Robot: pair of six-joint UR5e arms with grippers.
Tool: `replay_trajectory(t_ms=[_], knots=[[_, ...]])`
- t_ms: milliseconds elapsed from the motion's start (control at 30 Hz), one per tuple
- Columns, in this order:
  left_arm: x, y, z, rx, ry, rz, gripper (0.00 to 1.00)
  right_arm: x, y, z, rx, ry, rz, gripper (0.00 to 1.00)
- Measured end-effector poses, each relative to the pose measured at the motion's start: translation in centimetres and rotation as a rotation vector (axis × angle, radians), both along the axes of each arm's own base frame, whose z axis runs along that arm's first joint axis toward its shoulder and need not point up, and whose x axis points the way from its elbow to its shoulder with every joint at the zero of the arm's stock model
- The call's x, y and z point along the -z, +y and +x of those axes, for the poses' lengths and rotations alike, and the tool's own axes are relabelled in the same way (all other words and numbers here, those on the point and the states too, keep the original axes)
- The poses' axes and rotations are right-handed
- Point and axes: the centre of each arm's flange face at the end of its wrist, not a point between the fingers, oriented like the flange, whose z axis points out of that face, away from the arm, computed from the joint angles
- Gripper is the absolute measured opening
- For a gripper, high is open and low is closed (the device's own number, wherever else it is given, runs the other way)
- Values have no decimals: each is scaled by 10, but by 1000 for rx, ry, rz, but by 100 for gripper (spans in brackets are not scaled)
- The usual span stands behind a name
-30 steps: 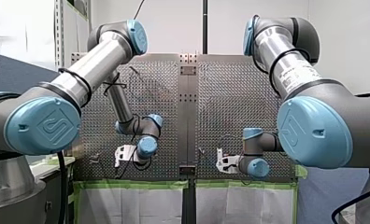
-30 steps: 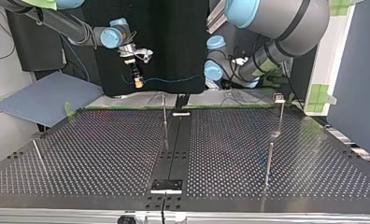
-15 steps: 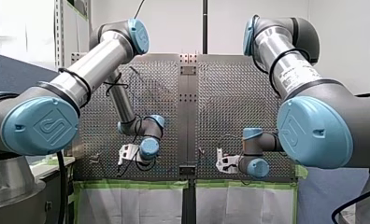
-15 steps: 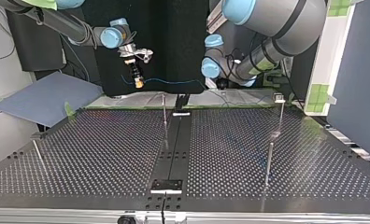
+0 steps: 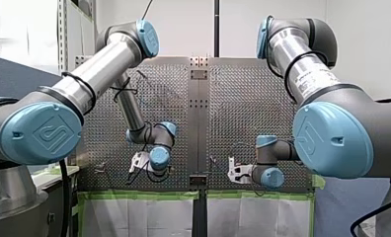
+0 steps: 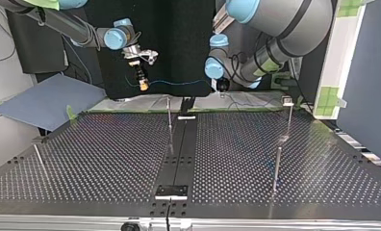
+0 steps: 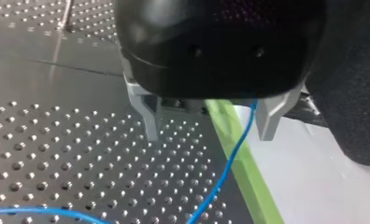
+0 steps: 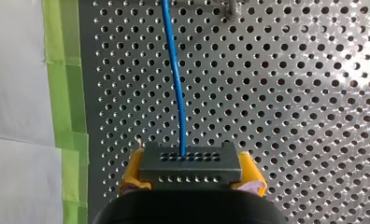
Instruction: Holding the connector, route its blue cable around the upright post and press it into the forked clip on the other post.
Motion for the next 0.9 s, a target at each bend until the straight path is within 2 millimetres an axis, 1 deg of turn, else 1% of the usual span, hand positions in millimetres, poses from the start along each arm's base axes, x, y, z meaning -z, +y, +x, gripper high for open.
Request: replay_trajectory(t_ms=[200,467,667,800,900], knots=[[14,1,6,16,42,63,100,0,1,1,-1,2,0,0],[22,-1,17,66,71,111,100,0,1,1,0,2,-1,0],[38,-15,16,111,111,125,100,0,1,1,-1,3,1,0],[51,-25,15,139,145,101,100,0,0,0,3,3,1,0],[55,-32,19,154,150,69,100,0,-2,-1,5,3,-1,0]])
